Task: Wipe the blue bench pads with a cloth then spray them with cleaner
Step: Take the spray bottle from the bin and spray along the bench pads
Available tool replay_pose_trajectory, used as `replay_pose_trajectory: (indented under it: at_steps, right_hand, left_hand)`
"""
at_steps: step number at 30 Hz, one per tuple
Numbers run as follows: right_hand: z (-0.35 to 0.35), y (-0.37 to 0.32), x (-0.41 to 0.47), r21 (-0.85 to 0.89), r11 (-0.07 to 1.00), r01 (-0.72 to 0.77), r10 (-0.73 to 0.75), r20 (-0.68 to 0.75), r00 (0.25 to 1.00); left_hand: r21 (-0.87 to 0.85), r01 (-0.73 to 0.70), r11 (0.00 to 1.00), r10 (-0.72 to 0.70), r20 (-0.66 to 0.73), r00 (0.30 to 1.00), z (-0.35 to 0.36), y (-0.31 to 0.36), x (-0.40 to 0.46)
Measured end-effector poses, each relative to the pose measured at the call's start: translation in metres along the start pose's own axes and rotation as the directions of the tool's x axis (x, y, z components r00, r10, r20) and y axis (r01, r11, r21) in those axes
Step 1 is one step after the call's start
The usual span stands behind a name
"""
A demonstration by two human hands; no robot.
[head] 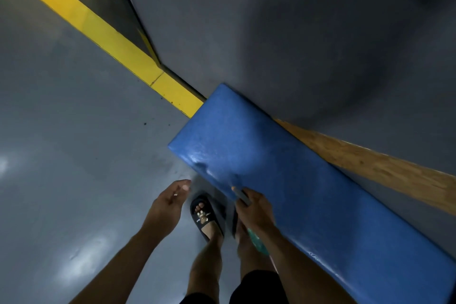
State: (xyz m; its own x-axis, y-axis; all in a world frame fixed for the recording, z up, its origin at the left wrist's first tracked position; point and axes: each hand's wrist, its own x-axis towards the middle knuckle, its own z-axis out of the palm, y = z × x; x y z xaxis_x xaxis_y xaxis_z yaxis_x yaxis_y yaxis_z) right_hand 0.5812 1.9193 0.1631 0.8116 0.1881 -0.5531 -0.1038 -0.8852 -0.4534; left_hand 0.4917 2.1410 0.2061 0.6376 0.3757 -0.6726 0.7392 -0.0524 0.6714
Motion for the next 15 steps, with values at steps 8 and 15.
replay_pose_trajectory:
  at_steps: [8, 15]
  right_hand:
    - [-0.064, -0.008, 0.073, 0.163, 0.987, -0.005, 0.03, -0.155, 0.987]
    - [-0.103, -0.01, 0.131, 0.215, 0.974, -0.07, 0.114, -0.2, 0.973]
  left_hand:
    - [0.017, -0.001, 1.0, 0.001, -0.015, 1.0, -0.004, 0.002, 0.012]
    - [0.033, 0.031, 0.999, -0.031, -0.007, 1.0, -0.003, 0.019, 0.03]
